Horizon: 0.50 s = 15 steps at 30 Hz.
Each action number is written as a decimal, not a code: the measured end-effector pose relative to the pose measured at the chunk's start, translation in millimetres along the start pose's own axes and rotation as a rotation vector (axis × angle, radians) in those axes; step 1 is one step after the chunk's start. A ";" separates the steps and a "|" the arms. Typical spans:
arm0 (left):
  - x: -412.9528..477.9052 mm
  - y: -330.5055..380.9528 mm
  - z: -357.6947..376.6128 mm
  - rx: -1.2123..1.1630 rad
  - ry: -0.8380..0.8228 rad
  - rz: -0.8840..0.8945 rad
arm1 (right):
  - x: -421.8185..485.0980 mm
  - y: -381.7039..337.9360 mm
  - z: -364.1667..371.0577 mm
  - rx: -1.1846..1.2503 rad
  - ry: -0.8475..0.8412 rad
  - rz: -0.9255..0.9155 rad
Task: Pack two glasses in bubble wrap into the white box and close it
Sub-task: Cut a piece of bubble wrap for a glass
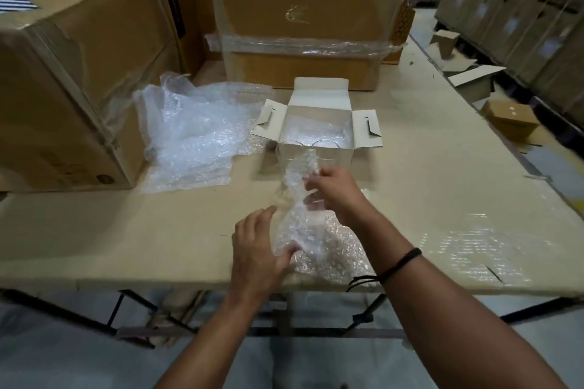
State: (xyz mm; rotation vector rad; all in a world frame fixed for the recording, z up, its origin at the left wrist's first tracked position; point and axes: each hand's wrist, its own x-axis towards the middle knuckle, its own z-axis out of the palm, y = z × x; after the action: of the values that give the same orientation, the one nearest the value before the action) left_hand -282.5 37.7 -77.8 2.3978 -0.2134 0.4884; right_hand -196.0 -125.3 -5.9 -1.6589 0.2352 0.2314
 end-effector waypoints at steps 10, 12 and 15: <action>6.5 -12.0 4.8 0.032 -0.306 0.193 | -10.7 54.1 -50.9 -0.439 0.383 0.098; 9.2 -13.7 3.7 0.080 -0.306 0.240 | -17.2 57.9 -48.5 -0.650 0.451 -0.007; 14.2 -15.4 -0.6 0.085 -0.365 0.220 | -30.2 57.0 -42.5 -0.923 0.584 -0.357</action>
State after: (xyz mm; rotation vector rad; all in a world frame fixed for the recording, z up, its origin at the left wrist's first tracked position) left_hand -265.4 49.5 -80.8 2.5456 -0.6335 0.1535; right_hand -240.8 -172.7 -47.3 -2.6246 0.2811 -0.5057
